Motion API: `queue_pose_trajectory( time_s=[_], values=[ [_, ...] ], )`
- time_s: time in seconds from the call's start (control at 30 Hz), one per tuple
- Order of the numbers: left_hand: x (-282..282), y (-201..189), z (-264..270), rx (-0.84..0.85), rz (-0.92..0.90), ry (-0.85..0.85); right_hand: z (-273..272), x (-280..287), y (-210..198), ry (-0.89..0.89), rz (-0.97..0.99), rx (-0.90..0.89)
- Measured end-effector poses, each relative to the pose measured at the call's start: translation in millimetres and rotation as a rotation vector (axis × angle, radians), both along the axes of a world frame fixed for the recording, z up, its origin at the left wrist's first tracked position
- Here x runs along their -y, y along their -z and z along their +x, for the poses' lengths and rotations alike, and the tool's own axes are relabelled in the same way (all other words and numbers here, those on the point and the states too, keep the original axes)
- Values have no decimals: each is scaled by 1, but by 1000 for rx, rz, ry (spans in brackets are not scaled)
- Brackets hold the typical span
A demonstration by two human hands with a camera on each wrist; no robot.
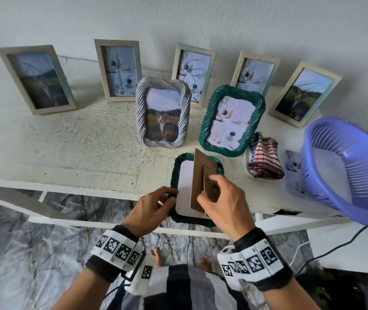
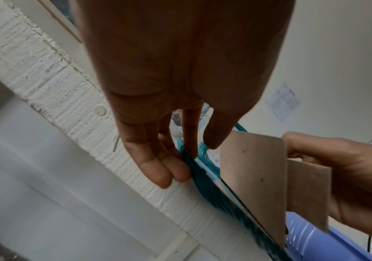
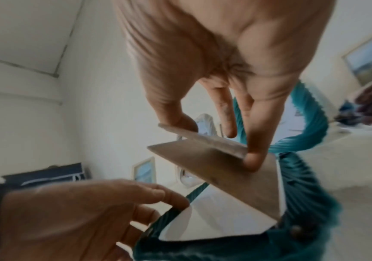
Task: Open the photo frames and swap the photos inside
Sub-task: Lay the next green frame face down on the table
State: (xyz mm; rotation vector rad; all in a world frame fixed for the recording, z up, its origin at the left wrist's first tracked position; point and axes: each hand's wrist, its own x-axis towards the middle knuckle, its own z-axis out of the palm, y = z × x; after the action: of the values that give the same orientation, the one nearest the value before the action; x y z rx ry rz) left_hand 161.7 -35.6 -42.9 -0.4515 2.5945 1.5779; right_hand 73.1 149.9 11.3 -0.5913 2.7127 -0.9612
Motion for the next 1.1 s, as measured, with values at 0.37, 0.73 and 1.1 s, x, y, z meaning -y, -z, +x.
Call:
queue_pose_trajectory(
  time_s=[0.37,0.73,1.1],
  values=[
    [18,-56,6,-172,374,-198,13,33,-10,-221,-301,-104],
    [94,-5,24,-39,207,-578,-2,126,13,-659,57,-160],
    [96,-2,20,-117,-440,-433,-3,129,13,-711,167,-89]
  ],
)
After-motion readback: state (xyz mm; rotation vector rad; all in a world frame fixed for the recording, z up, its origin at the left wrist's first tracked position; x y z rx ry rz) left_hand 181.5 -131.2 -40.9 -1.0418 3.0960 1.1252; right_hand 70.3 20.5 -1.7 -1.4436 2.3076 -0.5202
